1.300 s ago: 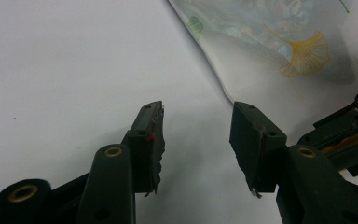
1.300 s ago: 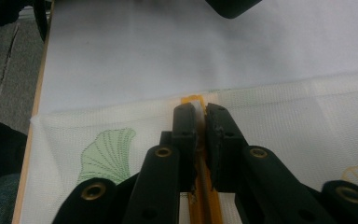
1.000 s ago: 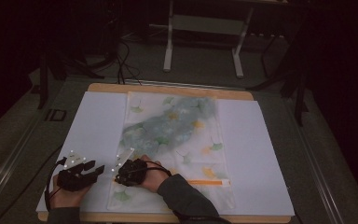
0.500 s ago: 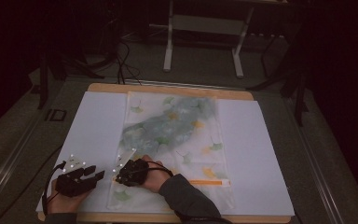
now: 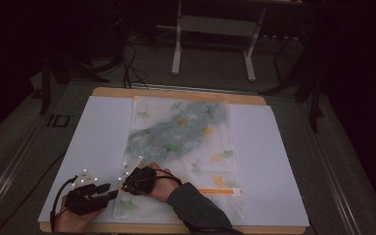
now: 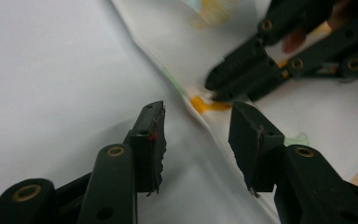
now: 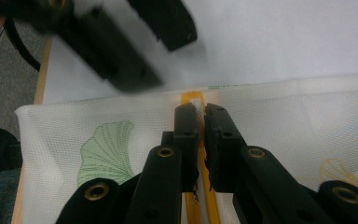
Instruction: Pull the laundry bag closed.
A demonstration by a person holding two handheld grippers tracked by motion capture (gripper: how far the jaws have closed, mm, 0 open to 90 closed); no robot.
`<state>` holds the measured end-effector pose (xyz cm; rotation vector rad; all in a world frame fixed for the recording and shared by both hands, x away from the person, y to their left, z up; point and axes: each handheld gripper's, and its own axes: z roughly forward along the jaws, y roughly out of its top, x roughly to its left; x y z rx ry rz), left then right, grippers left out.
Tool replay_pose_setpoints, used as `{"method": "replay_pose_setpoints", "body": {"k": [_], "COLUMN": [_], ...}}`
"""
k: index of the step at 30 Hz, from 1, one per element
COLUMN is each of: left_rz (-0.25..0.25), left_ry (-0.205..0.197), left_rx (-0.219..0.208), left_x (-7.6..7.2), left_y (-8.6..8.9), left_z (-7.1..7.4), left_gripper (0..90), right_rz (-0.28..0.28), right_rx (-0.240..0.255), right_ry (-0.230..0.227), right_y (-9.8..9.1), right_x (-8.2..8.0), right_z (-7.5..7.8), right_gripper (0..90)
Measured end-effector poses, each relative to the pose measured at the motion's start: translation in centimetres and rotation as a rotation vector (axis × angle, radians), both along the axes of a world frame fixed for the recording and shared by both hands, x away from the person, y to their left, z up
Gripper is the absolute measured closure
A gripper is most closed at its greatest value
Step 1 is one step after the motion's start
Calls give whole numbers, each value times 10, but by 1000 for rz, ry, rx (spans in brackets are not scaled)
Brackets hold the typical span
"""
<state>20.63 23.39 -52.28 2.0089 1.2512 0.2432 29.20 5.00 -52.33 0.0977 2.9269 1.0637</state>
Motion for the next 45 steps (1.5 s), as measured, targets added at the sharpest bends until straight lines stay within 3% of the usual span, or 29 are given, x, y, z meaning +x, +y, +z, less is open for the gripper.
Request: {"method": "replay_pose_setpoints", "body": {"k": [5,16,28,34,40,45], "left_rz": [-33,-58,-85,-109,-119,-123], "left_ry": [29,82,95,107,113,109], "left_rx": [4,-10,-27,-40,-35,-44], "left_x": [3,12,19,21,21,21], "left_y": [-8,-14,-18,-20,-23,-22], "left_z": [-3,-9,-11,-12,-14,-14], "left_gripper": [546,552,592,681,850,878], "right_rz": [0,5,10,15,13,8], "right_rx": [0,2,0,5,-3,11], "right_ry": [-6,-33,-48,-47,-41,-19], "right_y": [-1,-6,-12,-12,-12,-15], "right_x": [-1,-2,-4,-4,-3,0], "right_z": [2,9,16,16,11,9], "right_gripper": [839,839,840,840,841,842]}}
